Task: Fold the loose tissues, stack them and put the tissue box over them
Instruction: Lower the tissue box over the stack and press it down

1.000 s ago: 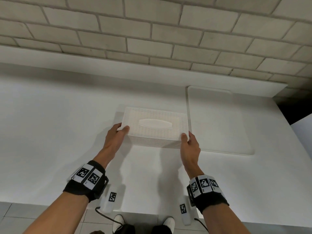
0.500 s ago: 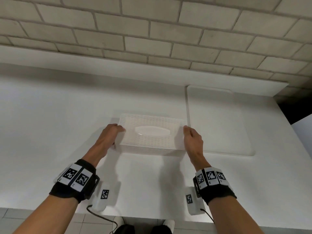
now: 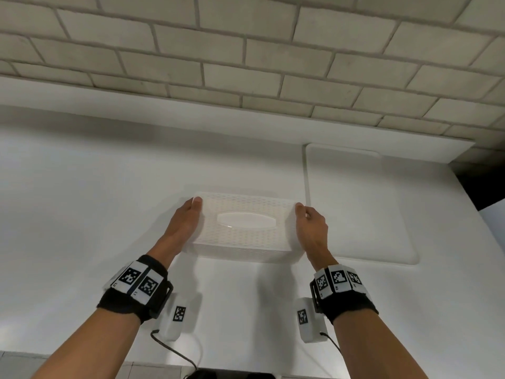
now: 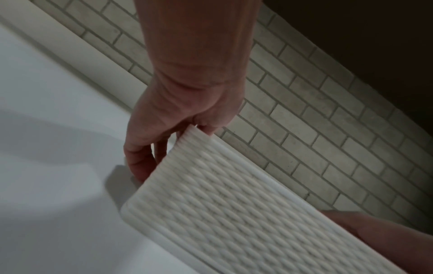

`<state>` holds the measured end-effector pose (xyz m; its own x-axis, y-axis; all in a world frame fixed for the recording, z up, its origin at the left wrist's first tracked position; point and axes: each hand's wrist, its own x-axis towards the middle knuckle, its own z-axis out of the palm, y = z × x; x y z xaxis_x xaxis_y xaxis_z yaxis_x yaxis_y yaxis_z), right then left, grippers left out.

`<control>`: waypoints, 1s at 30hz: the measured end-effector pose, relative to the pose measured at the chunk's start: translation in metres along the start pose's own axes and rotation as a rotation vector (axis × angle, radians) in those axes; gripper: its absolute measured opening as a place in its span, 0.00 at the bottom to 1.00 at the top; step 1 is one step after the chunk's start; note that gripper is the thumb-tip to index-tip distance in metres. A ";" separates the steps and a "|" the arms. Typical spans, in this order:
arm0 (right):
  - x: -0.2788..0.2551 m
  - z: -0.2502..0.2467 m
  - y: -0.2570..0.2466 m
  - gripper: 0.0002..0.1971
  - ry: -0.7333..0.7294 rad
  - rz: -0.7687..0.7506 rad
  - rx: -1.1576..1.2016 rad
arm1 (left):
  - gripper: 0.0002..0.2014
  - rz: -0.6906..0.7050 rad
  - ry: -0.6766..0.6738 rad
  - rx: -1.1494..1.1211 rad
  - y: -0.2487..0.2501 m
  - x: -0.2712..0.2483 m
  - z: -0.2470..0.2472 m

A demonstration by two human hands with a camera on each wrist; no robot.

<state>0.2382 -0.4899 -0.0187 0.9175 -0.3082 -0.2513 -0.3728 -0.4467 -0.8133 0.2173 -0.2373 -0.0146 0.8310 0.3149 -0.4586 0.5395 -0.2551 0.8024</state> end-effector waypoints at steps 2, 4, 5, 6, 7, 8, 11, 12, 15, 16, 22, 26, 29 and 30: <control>0.006 0.002 0.003 0.22 -0.001 -0.002 -0.035 | 0.22 0.003 -0.004 -0.004 -0.001 0.002 0.002; 0.007 0.005 0.007 0.22 0.023 -0.018 -0.032 | 0.16 0.025 0.000 -0.008 0.000 0.002 0.004; 0.007 0.006 0.008 0.22 0.026 -0.028 -0.025 | 0.16 0.028 0.005 -0.007 -0.001 0.003 0.004; 0.007 0.008 0.009 0.23 0.022 -0.032 -0.020 | 0.17 0.028 0.010 -0.003 -0.002 0.003 0.004; 0.006 0.008 0.009 0.23 0.012 -0.026 -0.015 | 0.20 0.019 0.010 0.002 -0.003 0.002 0.003; 0.005 0.007 0.009 0.23 0.005 -0.021 0.002 | 0.22 0.015 0.009 0.010 -0.003 0.000 0.003; -0.007 0.004 0.014 0.20 -0.006 -0.007 0.140 | 0.24 0.006 -0.010 0.004 0.002 -0.004 0.001; -0.014 0.003 0.021 0.16 -0.016 -0.007 0.198 | 0.25 0.006 -0.017 -0.016 0.004 -0.006 -0.001; -0.044 -0.004 0.041 0.10 -0.065 -0.035 0.264 | 0.26 -0.030 -0.045 -0.087 -0.007 -0.010 -0.010; -0.051 -0.005 0.046 0.10 -0.075 -0.042 0.271 | 0.25 -0.034 -0.071 -0.092 -0.015 -0.013 -0.012; -0.061 -0.001 0.054 0.17 -0.080 -0.023 0.297 | 0.14 0.066 -0.112 -0.136 -0.036 -0.030 -0.012; -0.061 -0.003 0.051 0.14 -0.060 -0.048 0.225 | 0.12 0.106 -0.096 -0.167 -0.034 -0.034 -0.009; -0.059 -0.007 0.048 0.17 -0.090 -0.064 0.215 | 0.14 0.124 -0.077 -0.169 -0.032 -0.039 -0.006; -0.058 -0.007 0.047 0.17 -0.095 -0.070 0.206 | 0.15 0.126 -0.073 -0.160 -0.032 -0.039 -0.004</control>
<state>0.1659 -0.4993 -0.0386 0.9527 -0.1975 -0.2311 -0.2808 -0.2806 -0.9178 0.1672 -0.2378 -0.0204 0.9013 0.2214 -0.3723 0.4069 -0.1379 0.9030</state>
